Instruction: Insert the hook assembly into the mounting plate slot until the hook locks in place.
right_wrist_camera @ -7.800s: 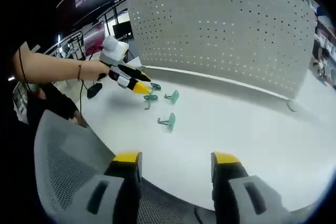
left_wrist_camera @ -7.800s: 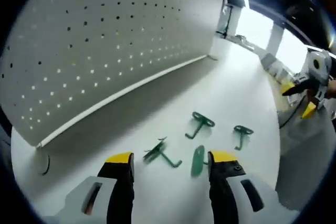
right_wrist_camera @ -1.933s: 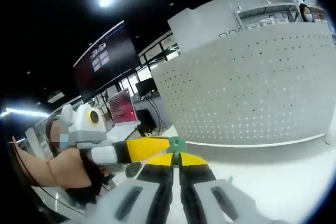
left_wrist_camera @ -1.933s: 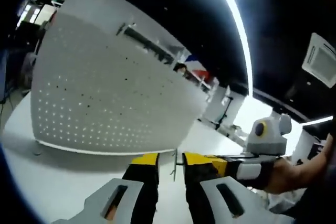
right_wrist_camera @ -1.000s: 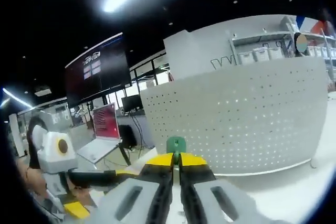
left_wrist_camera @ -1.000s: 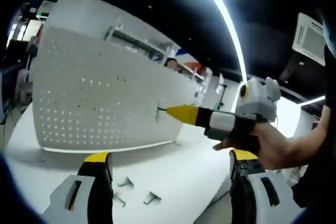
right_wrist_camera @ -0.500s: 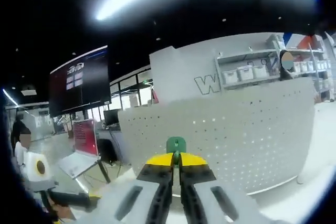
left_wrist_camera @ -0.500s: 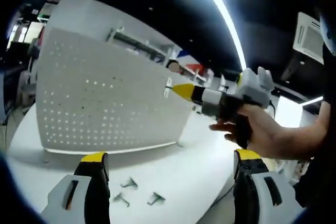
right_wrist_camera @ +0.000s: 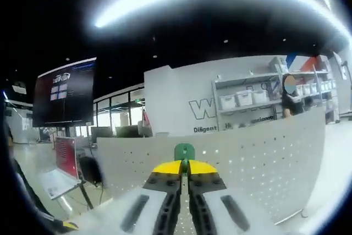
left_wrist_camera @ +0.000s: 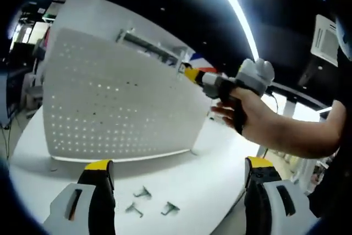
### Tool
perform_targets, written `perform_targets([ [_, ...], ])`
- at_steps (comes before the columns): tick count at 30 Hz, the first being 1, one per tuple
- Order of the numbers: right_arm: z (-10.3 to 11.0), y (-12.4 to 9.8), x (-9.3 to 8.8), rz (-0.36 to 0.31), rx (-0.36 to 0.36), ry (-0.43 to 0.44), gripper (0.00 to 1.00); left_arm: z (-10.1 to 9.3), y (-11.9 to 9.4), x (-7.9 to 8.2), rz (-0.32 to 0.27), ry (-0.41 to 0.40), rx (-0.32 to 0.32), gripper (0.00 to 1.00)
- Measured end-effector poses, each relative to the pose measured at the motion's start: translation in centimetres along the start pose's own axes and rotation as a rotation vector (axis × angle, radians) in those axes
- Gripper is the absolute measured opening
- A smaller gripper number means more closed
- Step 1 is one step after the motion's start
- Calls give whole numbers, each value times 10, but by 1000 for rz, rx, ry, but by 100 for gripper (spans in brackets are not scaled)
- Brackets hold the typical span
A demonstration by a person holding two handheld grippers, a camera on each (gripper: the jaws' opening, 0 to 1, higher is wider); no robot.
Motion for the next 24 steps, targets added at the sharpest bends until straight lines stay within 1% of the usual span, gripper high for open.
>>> perform_targets([
  [3, -3, 10, 2, -9, -9, -15, 0, 3, -1, -1, -7, -22, 2, 100],
  [6, -6, 19, 1, -13, -18, -36, 0, 5, 0, -1, -6, -24, 7, 100],
  [11, -13, 35, -1, -20, -40, -40, 0, 11, 1, -1, -2, -30, 11, 100],
  [14, -10, 39, -3, -22, -37, -46, 0, 15, -1, 3, -17, -43, 19, 100],
  [16, -4, 44, -6, -22, -20, -86, 0, 18, -3, 4, -13, -36, 29, 100],
  [17, -4, 44, -6, -22, -19, -89, 0, 19, -4, 4, -14, -34, 33, 100],
  [19, -4, 49, -10, -17, -22, -83, 0, 24, -6, 3, -9, -36, 42, 100],
  [21, -5, 52, -13, -10, -28, -57, 0, 25, -8, 2, -15, -59, 39, 97],
  [24, -5, 55, -17, -16, -35, -75, 0, 29, -11, 1, -21, -72, 50, 97],
])
Point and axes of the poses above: the point that each gripper's makers call its tool centre point, and the gripper's own axes: y roughly forward along the fingers, z roughly to its left, x roughly out of its top, the point moved 4 cm from there along -y, roughly backward along the fingers, and after that the axes turned 2 degrees about -x, right-handed, at the moved point
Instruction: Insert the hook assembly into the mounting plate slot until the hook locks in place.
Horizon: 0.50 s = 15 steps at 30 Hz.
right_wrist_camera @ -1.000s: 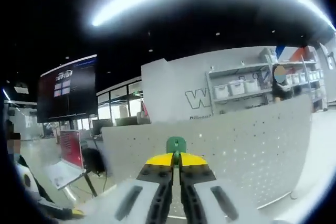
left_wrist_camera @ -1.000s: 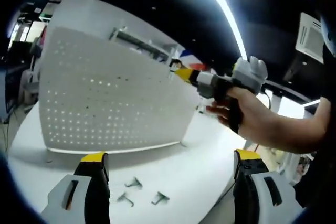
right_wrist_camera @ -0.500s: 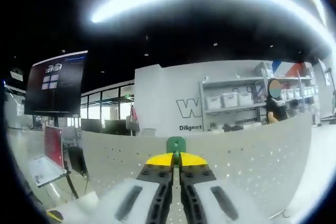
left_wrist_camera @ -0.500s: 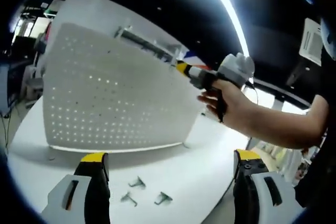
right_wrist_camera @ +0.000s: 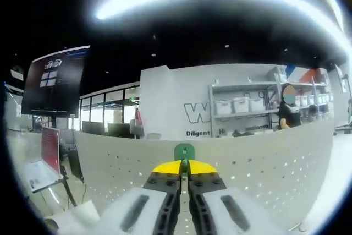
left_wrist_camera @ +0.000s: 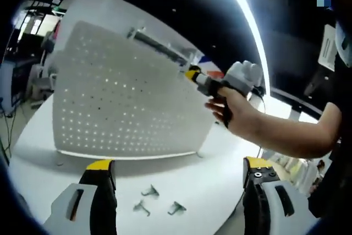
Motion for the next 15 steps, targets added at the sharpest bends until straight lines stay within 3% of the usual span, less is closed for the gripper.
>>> perform_targets([
  [7, -14, 7, -15, 20, -46, 5, 0, 8, -6, -3, -2, -9, 35, 96],
  [15, -13, 8, -19, 0, -44, -28, 0, 9, -4, -6, 3, -18, 45, 94],
])
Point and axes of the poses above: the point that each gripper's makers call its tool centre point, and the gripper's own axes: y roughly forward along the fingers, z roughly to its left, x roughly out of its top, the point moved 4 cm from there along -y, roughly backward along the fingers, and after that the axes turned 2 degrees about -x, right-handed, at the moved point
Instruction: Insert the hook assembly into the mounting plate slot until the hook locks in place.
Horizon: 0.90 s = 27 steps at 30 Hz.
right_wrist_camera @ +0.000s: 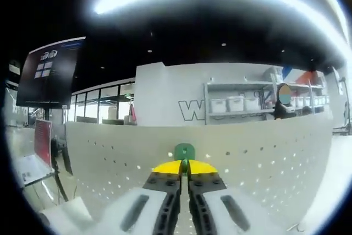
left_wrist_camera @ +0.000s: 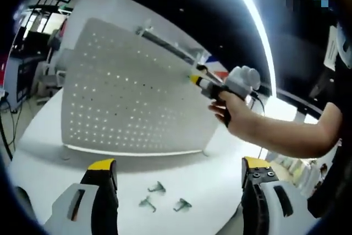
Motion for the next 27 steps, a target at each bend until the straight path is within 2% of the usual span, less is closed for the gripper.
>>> perform_targets([
  [7, -3, 1, -7, 2, -15, 10, 0, 2, 1, 1, -2, 9, 8, 93],
  [14, -2, 3, -10, -14, -20, -20, 0, 6, 2, -1, 1, -2, 14, 93],
  [17, -1, 5, -11, -16, -22, -7, 0, 7, 2, -1, -1, -6, 18, 93],
  [18, 0, 5, -14, 2, -24, 14, 0, 8, 1, -1, -2, -7, 19, 93],
  [19, -1, 5, -12, -16, -28, 6, 0, 8, 1, 0, -5, -9, 21, 93],
  [27, -1, 5, -12, -5, -39, 5, 0, 7, 3, -1, -3, -9, 19, 93],
])
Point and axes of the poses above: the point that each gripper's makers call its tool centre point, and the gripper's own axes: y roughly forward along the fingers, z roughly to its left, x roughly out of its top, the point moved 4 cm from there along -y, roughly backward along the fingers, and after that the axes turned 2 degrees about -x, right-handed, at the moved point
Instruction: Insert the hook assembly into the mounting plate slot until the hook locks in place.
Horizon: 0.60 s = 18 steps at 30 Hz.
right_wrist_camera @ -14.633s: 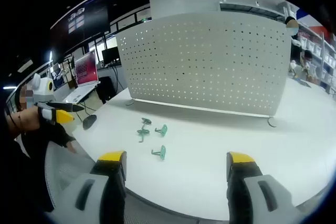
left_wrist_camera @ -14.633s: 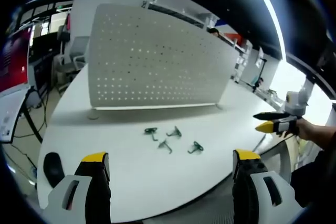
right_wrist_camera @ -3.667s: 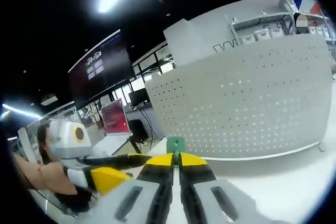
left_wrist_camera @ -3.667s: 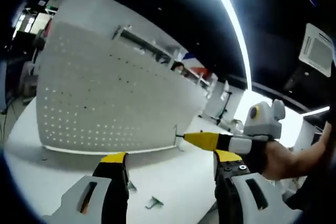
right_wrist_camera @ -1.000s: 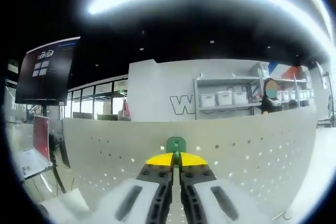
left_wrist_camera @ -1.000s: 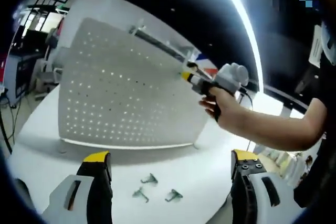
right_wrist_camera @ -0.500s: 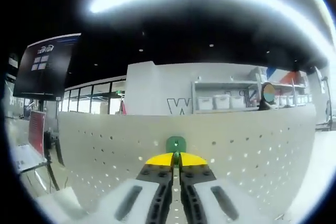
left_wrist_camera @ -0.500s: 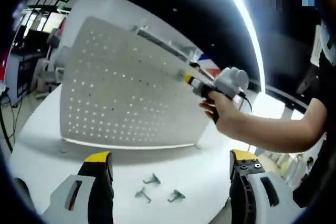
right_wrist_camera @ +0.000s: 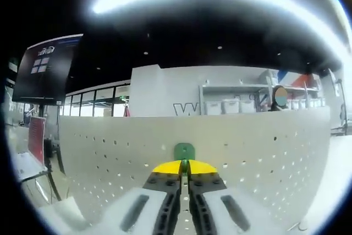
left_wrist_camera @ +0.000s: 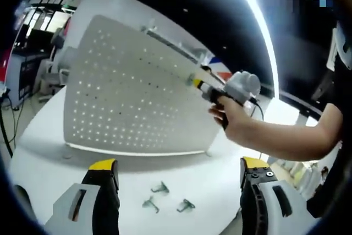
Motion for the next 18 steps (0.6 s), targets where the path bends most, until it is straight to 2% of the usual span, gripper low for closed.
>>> perform_targets([
  [4, 0, 0, 0, 6, -5, 18, 0, -1, 0, 1, -13, -36, -4, 94],
  [7, -2, 1, 0, 26, 5, 56, 1, -2, -1, 0, -5, -26, -1, 94],
  [10, -1, 2, -3, 56, 26, 34, 2, -3, -3, -1, -4, -21, 0, 94],
  [12, -2, 2, -2, 56, 26, 41, 8, -3, -3, -4, 1, -31, -2, 95],
  [14, -3, 0, 3, 46, 30, 67, 12, -2, -4, -10, 23, -19, 4, 95],
  [18, 3, -5, 20, 13, 68, 34, 15, -3, -8, -16, 41, -18, 15, 96],
])
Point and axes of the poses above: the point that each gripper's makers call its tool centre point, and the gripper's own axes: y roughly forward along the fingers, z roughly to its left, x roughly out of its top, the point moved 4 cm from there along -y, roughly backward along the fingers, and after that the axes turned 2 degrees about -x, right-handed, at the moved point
